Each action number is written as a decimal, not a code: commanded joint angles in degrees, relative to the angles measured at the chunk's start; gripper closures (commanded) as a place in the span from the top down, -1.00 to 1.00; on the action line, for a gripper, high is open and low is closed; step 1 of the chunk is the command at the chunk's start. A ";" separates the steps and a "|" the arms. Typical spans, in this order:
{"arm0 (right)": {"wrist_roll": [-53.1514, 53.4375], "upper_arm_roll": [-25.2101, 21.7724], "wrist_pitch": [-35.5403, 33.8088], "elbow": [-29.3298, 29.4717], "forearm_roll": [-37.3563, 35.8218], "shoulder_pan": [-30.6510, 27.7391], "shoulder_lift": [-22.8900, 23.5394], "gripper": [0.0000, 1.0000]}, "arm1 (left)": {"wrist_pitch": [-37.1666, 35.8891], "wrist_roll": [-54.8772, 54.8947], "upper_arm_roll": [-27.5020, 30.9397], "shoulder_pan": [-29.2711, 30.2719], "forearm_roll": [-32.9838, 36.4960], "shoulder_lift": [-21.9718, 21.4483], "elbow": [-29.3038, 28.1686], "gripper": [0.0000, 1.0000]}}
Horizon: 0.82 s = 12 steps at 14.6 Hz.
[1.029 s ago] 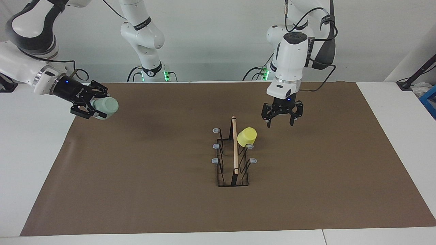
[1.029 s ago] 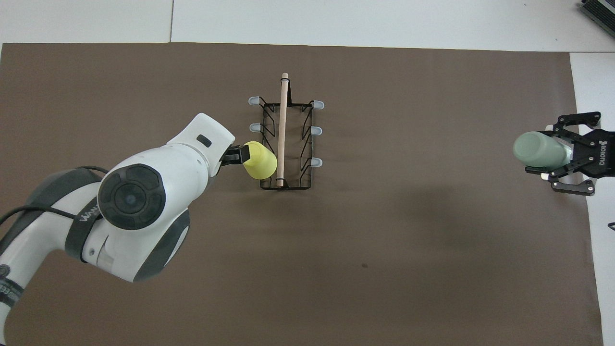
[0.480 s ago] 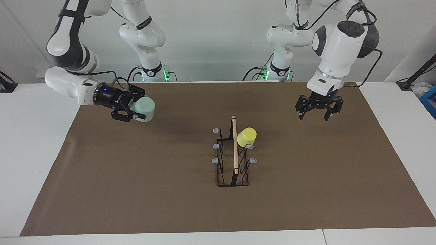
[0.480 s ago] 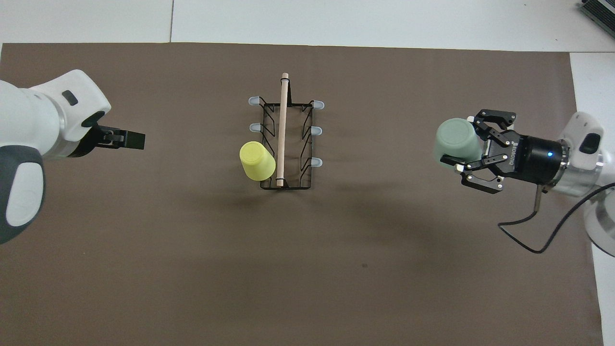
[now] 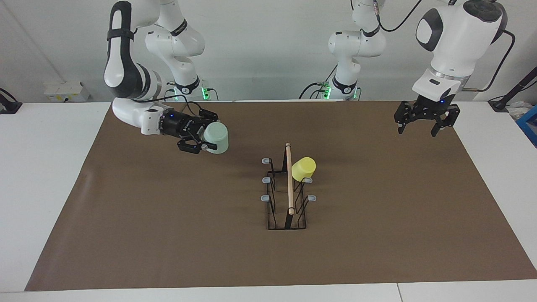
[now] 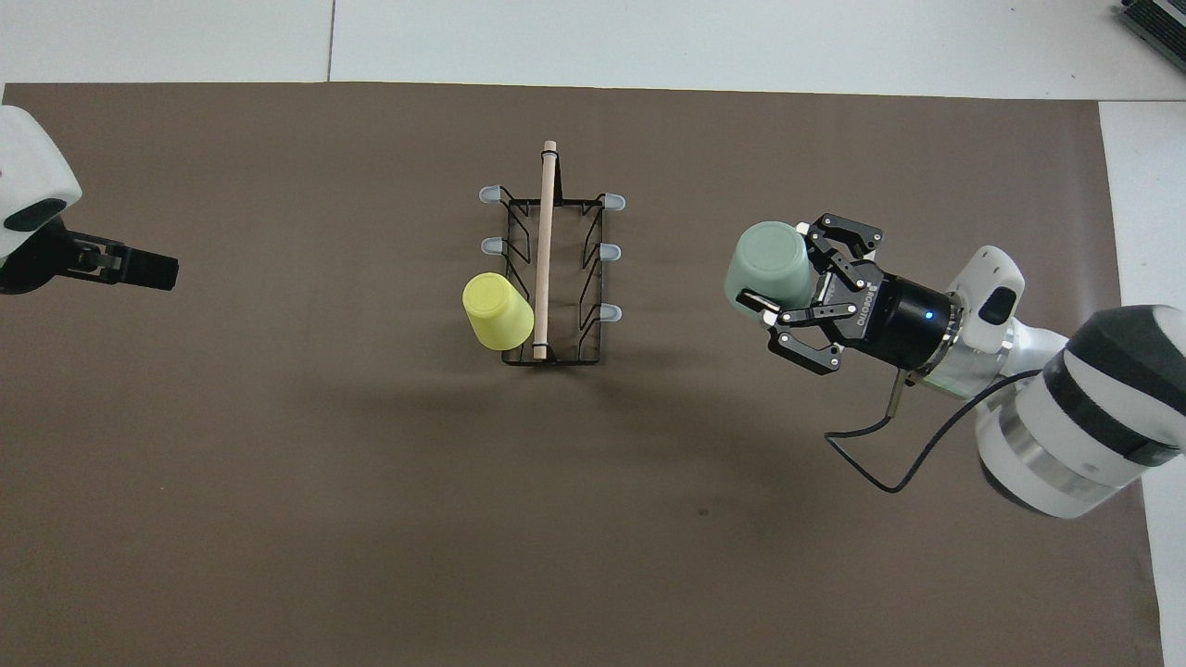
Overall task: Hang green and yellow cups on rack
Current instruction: 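Carry the green cup with the right gripper onto a rack peg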
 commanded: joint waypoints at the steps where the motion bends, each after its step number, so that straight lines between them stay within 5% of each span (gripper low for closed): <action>1: -5.73 -0.33 0.64 -1.31 6.88 3.40 1.42 -0.27 | -4.66 2.48 0.03 1.59 -0.59 0.59 3.35 1.00; 6: -12.77 -0.33 -1.55 -1.40 22.44 10.69 6.95 -0.27 | -8.44 2.48 0.03 1.86 -0.51 1.29 5.82 1.00; 12: -21.82 -0.15 -5.51 -0.08 25.45 12.64 15.56 -0.28 | -8.09 1.96 0.12 1.86 -0.50 0.41 3.36 1.00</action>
